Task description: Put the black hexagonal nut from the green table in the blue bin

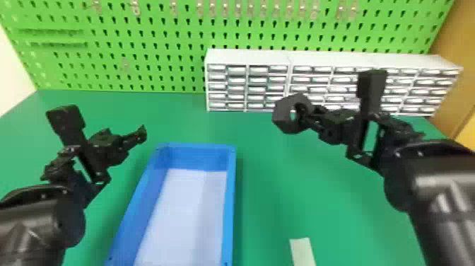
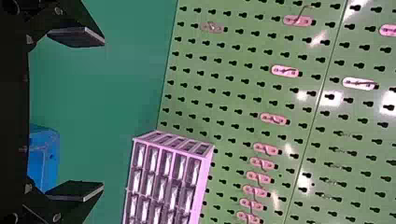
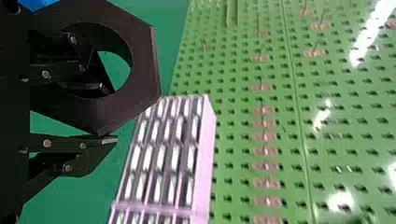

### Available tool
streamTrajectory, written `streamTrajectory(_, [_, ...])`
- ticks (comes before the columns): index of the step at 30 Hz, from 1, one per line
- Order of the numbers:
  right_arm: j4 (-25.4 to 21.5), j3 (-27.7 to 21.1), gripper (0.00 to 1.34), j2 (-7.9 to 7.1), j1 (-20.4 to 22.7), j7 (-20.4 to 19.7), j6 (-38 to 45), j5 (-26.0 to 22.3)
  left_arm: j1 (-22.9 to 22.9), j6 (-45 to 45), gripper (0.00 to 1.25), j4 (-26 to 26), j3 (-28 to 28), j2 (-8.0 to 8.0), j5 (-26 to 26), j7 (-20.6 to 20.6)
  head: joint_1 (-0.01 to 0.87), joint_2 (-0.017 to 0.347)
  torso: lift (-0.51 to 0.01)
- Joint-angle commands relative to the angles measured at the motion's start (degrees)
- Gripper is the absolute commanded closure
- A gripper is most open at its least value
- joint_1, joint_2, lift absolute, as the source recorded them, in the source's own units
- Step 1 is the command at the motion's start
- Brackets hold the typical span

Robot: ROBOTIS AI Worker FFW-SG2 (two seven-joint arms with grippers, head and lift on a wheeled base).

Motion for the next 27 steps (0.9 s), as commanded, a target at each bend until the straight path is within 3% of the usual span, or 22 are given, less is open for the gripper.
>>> streamTrajectory(1, [2.50,3.00,1.01,-0.27,-3.64,2.20,3.32,-0.06,-0.03,0.00,0.19,0.01,0.05,0.00,-0.16,0.04,0.666,0.032,-0.100])
streamTrajectory(9, [5.58,7.13,1.01,0.17,-7.50,6.06,6.13,1.52,-0.21,0.00,0.19,0.01,0.05,0.00,-0.16,0.04,0.666,0.032,-0.100])
streamTrajectory(27, [14.63,19.26,1.01,2.72,-12.78,7.03,4.03,-0.94,-0.56,0.09,0.19,0.27,-0.30,0.00,-0.60,0.04,0.666,0.032,-0.100])
